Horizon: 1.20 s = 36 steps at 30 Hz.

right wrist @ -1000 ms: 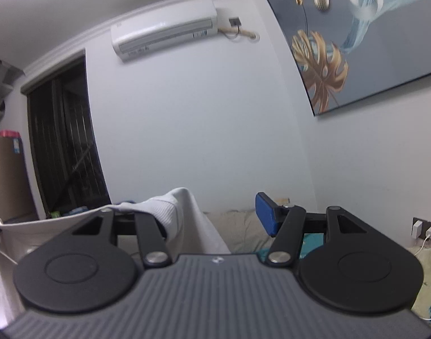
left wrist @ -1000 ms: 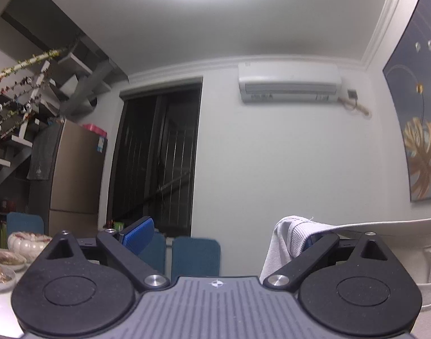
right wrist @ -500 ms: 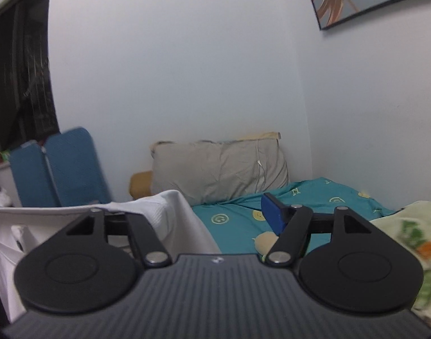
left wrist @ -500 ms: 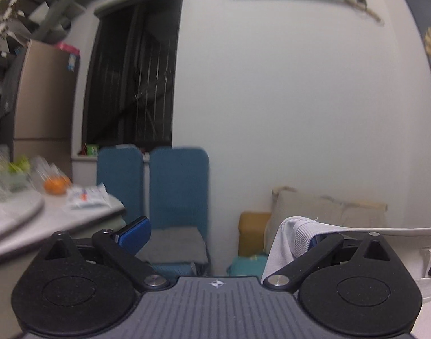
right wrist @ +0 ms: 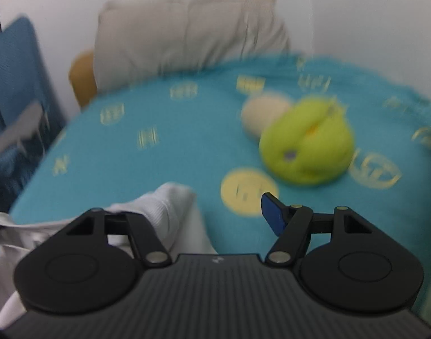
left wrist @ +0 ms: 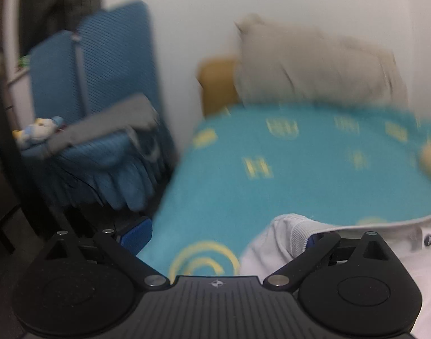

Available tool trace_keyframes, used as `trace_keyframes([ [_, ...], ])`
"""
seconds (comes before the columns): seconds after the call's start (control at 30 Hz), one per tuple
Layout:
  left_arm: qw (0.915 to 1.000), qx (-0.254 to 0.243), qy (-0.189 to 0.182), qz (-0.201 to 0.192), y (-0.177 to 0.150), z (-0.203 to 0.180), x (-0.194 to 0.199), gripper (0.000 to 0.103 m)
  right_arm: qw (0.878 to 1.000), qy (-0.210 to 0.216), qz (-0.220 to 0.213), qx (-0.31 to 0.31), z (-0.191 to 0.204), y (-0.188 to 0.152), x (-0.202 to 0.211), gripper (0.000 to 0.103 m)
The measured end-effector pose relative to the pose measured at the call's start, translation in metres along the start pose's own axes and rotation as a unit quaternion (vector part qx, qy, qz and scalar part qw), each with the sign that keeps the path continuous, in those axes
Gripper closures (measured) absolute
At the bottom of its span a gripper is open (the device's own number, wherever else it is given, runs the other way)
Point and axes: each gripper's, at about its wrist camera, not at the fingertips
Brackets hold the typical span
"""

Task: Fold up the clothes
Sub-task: 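Lower the T-shirt flat onto the bed and open both grippers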

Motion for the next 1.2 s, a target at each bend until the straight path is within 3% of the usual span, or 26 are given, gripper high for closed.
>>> trace_keyframes([
  [0.1,0.9974,-0.022,-0.044,0.052,0.005,-0.011,-0.015,0.003,0.998,0.045,0.03,0.028,0.004,0.005,-0.019,0.033],
  [0.17,0.9919,-0.03,-0.085,0.089,0.012,-0.014,-0.016,0.0,0.991,0.116,0.057,0.032,0.009,0.011,-0.024,0.023],
  [0.2,0.9909,-0.024,-0.095,0.093,0.016,-0.013,-0.013,0.0,0.987,0.142,0.066,0.032,0.012,0.014,-0.024,0.023],
  [0.37,0.988,0.027,-0.125,0.086,0.027,0.003,0.01,0.0,0.984,0.167,0.057,0.022,0.028,0.02,-0.001,0.021],
  [0.5,0.9905,0.036,-0.125,0.045,0.027,0.02,0.057,0.0,0.981,0.184,0.058,-0.011,0.033,0.017,0.02,0.02],
  [0.7,0.9952,0.015,-0.095,-0.019,-0.001,0.056,0.177,0.0,0.983,0.139,0.082,-0.091,0.025,0.013,0.045,0.019],
  [1.07,0.9904,0.065,-0.108,-0.055,-0.074,0.103,0.373,0.0,0.993,0.116,-0.021,-0.027,0.048,-0.032,0.218,0.019],
  [1.2,0.9865,0.093,-0.122,-0.057,-0.109,0.118,0.414,0.0,0.992,0.116,-0.037,-0.024,0.046,-0.076,0.3,0.019],
])
Point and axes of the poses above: each gripper's, at about its wrist camera, not at the fingertips, and x roughly against the way its jaws point, z to its left, y to its top, and after that the axes turned 12 degrees about x, right-handed
